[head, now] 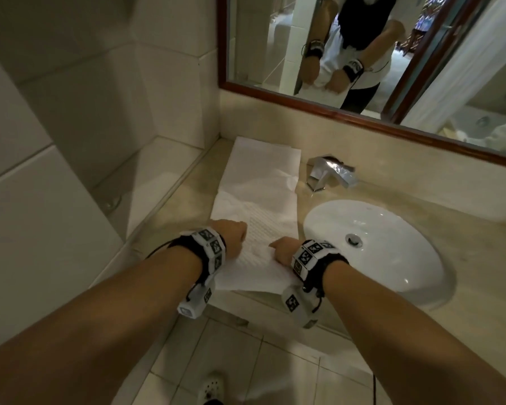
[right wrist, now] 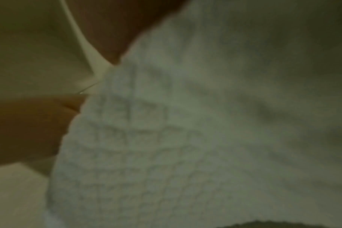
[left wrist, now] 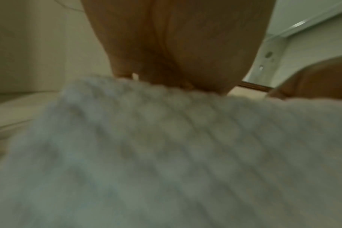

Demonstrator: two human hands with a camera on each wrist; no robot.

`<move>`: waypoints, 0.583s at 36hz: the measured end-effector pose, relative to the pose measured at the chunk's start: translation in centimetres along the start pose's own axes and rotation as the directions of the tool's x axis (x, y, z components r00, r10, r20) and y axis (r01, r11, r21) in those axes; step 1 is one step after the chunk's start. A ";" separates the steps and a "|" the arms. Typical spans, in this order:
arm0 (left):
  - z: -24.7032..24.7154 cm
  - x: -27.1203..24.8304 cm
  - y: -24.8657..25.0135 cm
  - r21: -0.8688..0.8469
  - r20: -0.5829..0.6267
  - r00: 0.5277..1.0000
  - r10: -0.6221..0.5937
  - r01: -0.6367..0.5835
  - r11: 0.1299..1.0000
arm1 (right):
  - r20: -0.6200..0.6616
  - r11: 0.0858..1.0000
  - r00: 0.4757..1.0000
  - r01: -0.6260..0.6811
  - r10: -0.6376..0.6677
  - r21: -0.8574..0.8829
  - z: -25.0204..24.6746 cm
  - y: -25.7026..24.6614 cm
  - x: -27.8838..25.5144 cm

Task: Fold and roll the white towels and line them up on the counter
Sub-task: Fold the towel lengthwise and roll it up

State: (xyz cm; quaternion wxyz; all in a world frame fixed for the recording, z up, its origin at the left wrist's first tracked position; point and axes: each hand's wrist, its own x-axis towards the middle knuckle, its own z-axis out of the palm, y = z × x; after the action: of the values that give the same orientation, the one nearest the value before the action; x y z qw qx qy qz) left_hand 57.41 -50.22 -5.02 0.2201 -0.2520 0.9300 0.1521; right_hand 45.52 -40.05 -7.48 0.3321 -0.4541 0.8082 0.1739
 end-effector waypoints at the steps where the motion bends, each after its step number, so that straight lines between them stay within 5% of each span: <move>1: 0.5 0.0 0.5 -0.057 -0.005 0.999 0.036 -0.036 0.998 | 0.024 0.999 0.999 0.026 -0.026 -0.035 1.1 0.7 2.0; 5: 2.8 -0.3 2.3 -0.255 0.168 0.971 0.171 -0.125 0.959 | 0.097 0.987 0.992 -0.064 0.079 -0.151 5.2 5.9 13.3; 9: 3.7 0.6 2.0 -0.024 0.316 0.934 0.166 -0.167 0.986 | 0.140 0.998 0.990 -0.037 0.029 0.050 0.9 1.6 1.6; 13: 3.2 1.5 1.5 0.011 0.373 0.923 0.094 -0.105 0.994 | 0.080 0.998 0.995 0.053 -0.055 0.025 1.4 1.7 2.0; 18: 2.2 2.6 0.3 -0.072 0.373 0.928 0.005 0.024 0.997 | -0.170 0.976 0.975 0.165 -0.140 0.142 -0.1 0.3 -0.3; 21: 2.2 2.9 -0.1 -0.045 0.353 0.935 -0.032 0.051 0.998 | -0.063 0.974 0.983 0.179 -0.172 0.136 0.3 0.2 -1.1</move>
State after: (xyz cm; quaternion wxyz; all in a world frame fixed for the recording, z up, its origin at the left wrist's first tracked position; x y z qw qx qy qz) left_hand 56.00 -50.60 -8.35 0.3793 -0.2463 0.8656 0.2150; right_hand 45.84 -39.11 -6.94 0.3570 -0.5035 0.7833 0.0745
